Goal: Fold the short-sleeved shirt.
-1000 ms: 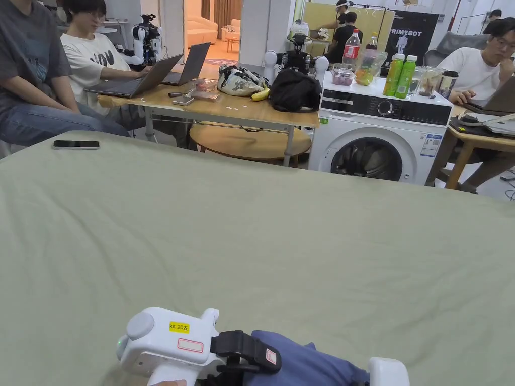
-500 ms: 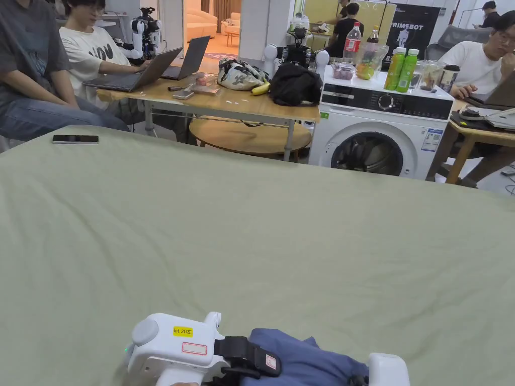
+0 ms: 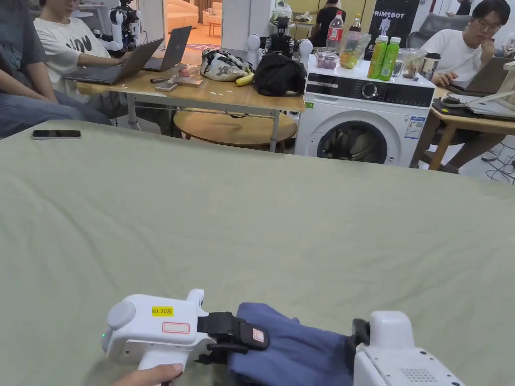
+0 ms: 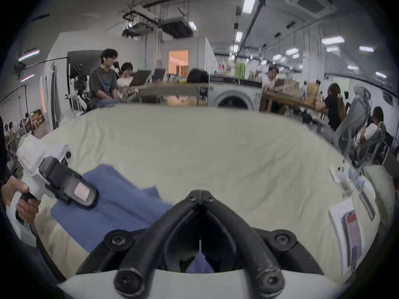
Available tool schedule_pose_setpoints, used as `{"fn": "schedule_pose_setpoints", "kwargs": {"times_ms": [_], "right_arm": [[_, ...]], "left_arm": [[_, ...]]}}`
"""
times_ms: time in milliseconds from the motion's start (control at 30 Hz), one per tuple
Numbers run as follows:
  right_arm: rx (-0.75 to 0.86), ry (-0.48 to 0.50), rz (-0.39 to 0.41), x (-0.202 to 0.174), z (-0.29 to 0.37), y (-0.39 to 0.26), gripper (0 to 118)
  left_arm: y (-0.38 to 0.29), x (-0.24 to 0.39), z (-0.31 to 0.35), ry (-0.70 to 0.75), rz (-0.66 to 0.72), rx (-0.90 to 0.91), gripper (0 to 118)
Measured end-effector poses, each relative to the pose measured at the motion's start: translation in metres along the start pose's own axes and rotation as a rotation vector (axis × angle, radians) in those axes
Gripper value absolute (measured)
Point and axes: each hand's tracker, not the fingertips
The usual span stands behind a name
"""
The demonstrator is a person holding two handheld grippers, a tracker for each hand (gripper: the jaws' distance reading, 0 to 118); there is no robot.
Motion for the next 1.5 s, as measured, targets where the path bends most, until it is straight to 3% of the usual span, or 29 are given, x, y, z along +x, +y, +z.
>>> {"fn": "schedule_pose_setpoints", "kwargs": {"times_ms": [167, 333, 700, 1033, 1433, 1467, 1500], "right_arm": [[0.173, -0.003, -0.009, -0.008, 0.007, 0.033, 0], [0.219, 0.035, -0.010, -0.030, 0.001, 0.053, 0], [0.318, 0.218, -0.014, -0.133, -0.009, 0.083, 0], [0.297, 0.380, 0.013, -0.228, -0.020, 0.098, 0], [0.241, 0.386, 0.068, -0.237, -0.030, 0.085, 0], [0.235, 0.382, 0.073, -0.236, -0.031, 0.085, 0], [0.231, 0.380, 0.077, -0.235, -0.032, 0.084, 0]], "left_arm": [[0.005, 0.021, 0.034, 0.015, -0.019, 0.026, 24], [0.010, 0.033, 0.095, 0.083, -0.019, 0.098, 24], [-0.004, 0.043, 0.275, 0.267, 0.015, 0.301, 24], [0.008, 0.032, 0.414, 0.545, 0.104, 0.383, 24], [0.017, -0.027, 0.441, 0.717, 0.257, 0.359, 24], [0.015, -0.029, 0.442, 0.707, 0.269, 0.378, 25], [0.016, -0.030, 0.445, 0.703, 0.284, 0.384, 33]]}}
